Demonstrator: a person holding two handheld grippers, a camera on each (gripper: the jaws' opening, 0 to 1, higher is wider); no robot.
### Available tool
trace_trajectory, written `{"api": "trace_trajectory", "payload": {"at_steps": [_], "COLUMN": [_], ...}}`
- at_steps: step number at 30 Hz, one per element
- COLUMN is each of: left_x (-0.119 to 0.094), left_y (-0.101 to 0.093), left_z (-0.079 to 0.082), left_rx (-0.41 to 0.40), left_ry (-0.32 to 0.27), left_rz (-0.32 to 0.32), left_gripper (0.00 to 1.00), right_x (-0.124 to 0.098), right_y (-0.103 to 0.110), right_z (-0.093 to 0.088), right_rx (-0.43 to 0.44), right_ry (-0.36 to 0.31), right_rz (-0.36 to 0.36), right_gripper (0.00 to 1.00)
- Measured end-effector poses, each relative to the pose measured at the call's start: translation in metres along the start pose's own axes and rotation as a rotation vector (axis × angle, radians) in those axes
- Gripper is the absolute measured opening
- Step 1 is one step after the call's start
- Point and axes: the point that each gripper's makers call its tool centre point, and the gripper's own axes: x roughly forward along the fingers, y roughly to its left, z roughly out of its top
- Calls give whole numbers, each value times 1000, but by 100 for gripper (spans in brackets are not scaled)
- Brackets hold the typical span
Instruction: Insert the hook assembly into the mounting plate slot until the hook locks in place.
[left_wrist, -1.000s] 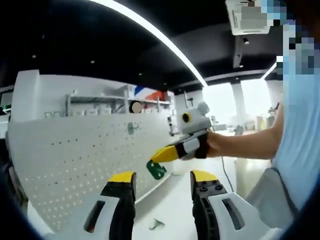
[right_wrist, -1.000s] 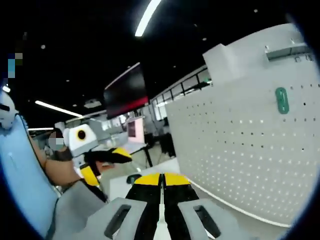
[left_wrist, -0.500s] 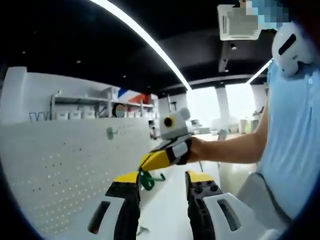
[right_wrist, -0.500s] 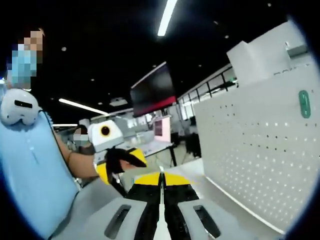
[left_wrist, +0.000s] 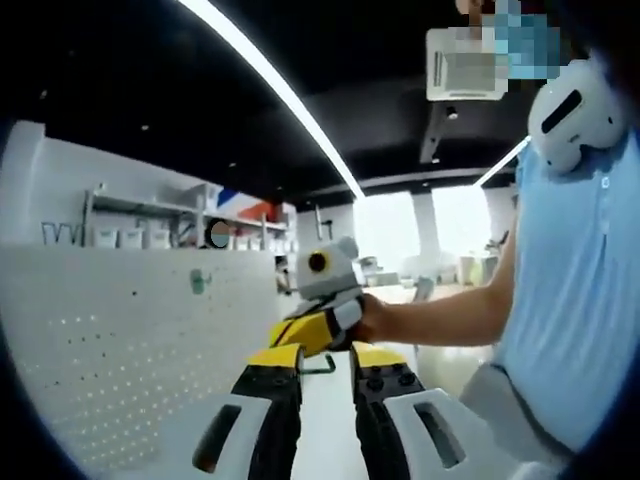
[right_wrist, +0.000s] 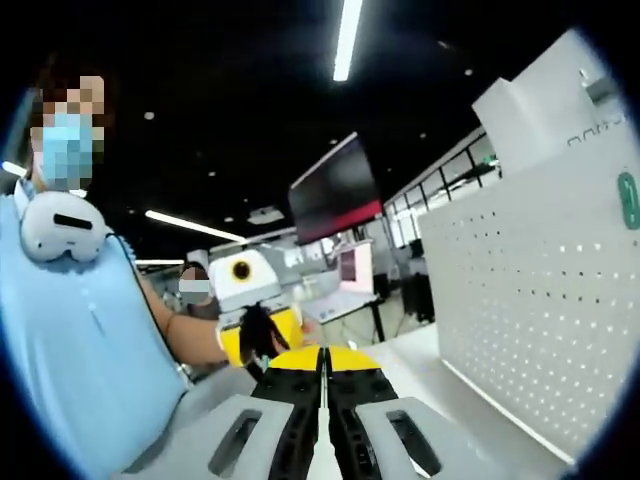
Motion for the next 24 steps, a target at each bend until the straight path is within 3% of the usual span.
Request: {"api": "trace_trajectory", "payload": {"at_steps": [7,24], "left_x": [-1,2], "left_y": [-5,-18], "left_z": [6,2], "left_rx": [-43,-66], "left_ry": [-41,-19], "left_rz": [-47,-120], "left_gripper": [12,9], "right_x": [0,4], "right_y": [7,22], "right_z": [4,7], "right_rx": [4,-17], "right_ry": [-16,-16], "right_rz": [34,98], "right_gripper": [0,0]}}
